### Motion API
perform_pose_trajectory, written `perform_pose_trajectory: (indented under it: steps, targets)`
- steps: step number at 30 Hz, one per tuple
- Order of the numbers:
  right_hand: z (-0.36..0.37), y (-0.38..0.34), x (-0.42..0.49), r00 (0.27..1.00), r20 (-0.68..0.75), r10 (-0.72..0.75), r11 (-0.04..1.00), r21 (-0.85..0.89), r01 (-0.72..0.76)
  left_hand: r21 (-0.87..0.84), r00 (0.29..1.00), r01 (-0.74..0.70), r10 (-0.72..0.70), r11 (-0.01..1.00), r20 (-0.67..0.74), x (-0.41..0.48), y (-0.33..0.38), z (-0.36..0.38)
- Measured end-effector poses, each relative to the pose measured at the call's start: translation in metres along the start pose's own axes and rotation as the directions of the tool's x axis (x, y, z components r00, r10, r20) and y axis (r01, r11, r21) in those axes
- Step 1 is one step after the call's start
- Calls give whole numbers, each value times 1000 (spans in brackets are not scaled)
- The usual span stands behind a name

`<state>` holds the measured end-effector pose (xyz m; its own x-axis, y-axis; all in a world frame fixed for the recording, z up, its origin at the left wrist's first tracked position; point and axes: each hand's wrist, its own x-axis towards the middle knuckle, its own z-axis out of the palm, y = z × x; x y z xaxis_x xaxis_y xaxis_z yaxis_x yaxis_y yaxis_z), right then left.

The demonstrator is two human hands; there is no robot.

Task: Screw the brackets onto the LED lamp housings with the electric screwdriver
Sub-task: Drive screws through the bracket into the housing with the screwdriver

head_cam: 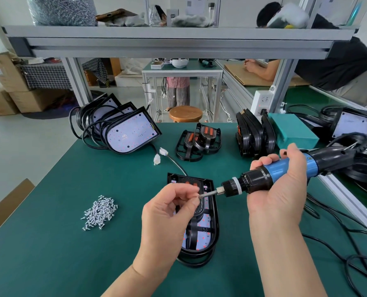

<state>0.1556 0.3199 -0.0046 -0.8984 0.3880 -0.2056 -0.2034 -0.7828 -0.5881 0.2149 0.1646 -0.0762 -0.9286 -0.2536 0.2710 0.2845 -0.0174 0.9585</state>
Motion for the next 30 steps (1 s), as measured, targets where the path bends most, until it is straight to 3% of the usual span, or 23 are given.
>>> perform_pose_trajectory:
  steps: [6, 10, 14, 30]
  targets:
    - [-7, 12, 1, 998, 12, -59, 979, 194, 55, -154, 995, 96, -89, 983, 49, -1, 1, 3]
    - [-7, 15, -1, 992, 85, -94, 983, 166, 79, -92, 996, 72, -66, 993, 66, -4, 2, 7]
    - [0, 1, 0, 987, 64, -150, 979, 148, 140, -72, 997, 63, -59, 995, 57, -1, -2, 0]
    - [1, -3, -6, 985, 52, -165, 982, 101, 159, 112, 991, -72, 58, 991, 119, -1, -13, -5]
